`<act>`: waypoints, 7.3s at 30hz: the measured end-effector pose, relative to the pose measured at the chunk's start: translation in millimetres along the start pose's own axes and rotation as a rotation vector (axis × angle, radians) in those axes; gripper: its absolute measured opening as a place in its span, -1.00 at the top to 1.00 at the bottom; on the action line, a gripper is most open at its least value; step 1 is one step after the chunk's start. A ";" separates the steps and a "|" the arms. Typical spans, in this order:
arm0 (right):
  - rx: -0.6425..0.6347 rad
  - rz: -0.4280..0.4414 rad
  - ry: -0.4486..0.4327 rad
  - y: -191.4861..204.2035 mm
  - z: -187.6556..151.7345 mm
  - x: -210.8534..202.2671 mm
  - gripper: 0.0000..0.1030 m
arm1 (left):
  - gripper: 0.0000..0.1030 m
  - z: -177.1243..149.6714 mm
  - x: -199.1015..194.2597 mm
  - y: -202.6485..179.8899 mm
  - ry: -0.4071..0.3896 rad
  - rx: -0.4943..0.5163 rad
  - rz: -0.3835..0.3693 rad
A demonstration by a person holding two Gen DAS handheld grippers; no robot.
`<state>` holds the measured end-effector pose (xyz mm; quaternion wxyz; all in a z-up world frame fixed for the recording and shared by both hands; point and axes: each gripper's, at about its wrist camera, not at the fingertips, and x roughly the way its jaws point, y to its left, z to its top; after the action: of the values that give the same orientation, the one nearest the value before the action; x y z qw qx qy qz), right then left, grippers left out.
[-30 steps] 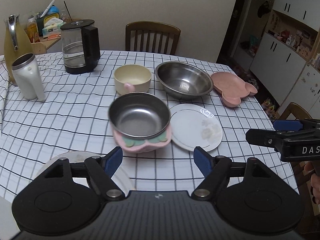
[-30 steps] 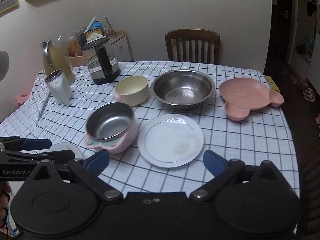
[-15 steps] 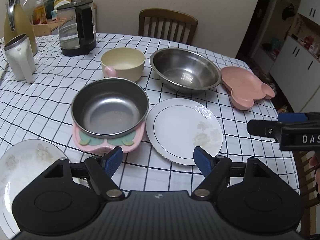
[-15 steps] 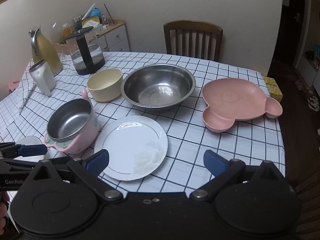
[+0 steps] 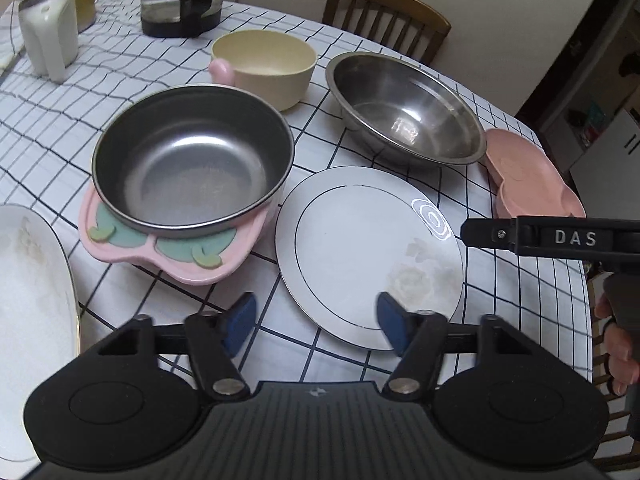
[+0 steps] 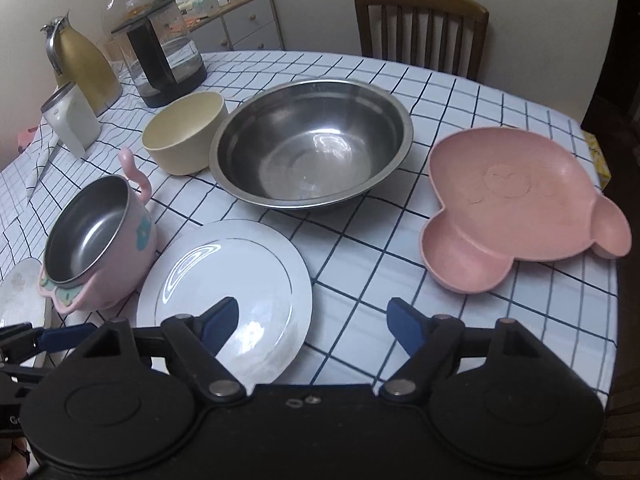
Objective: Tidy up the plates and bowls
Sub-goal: 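Move both tools to the gold-rimmed white plate and close on its rim, then carry the gold-rimmed plate with both tools and lower it onto the floral plate, then open both tools and pull them back from the plate stack, then move both tools toward the pink bear-shaped plate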
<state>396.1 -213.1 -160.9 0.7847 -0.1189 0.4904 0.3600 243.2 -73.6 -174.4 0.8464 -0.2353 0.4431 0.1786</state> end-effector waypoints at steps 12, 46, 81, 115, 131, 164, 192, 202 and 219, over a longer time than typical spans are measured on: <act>0.000 0.089 0.102 -11.7 28.4 49.8 -0.06 | 0.25 6.0 23.8 13.4 0.047 -0.127 -0.035; 0.103 0.175 0.121 -17.2 -13.4 26.5 0.80 | 0.74 -10.1 6.7 34.3 0.067 -0.089 -0.090; 0.322 0.120 -0.018 139.8 -80.0 -88.5 0.86 | 0.74 -10.1 -119.9 159.2 0.033 0.089 -0.206; 0.346 0.053 0.068 269.7 -80.0 9.0 0.85 | 0.73 9.3 -75.8 292.9 0.120 0.126 -0.154; 0.354 0.064 0.068 270.0 -78.2 20.9 0.85 | 0.73 12.9 -70.1 298.7 0.135 0.145 -0.151; 0.290 0.049 0.079 282.7 -71.8 13.8 0.45 | 0.74 9.8 -118.0 271.3 0.017 0.256 -0.205; 0.150 -0.071 -0.231 317.8 -86.4 -100.8 -0.47 | -0.18 9.0 -175.7 222.1 -0.155 0.379 -0.279; 0.180 -0.153 -0.407 317.2 -97.1 -137.3 -1.00 | -0.51 12.3 -190.2 216.5 -0.228 0.372 -0.299; 0.265 -0.170 -0.426 274.0 -107.6 -146.8 -1.00 | -0.51 22.3 -172.1 159.4 -0.233 0.392 -0.307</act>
<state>97.6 -141.8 -42.5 0.9064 0.0228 0.3452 0.2423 83.1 54.3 -58.0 0.9382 -0.1092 0.3282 -0.0150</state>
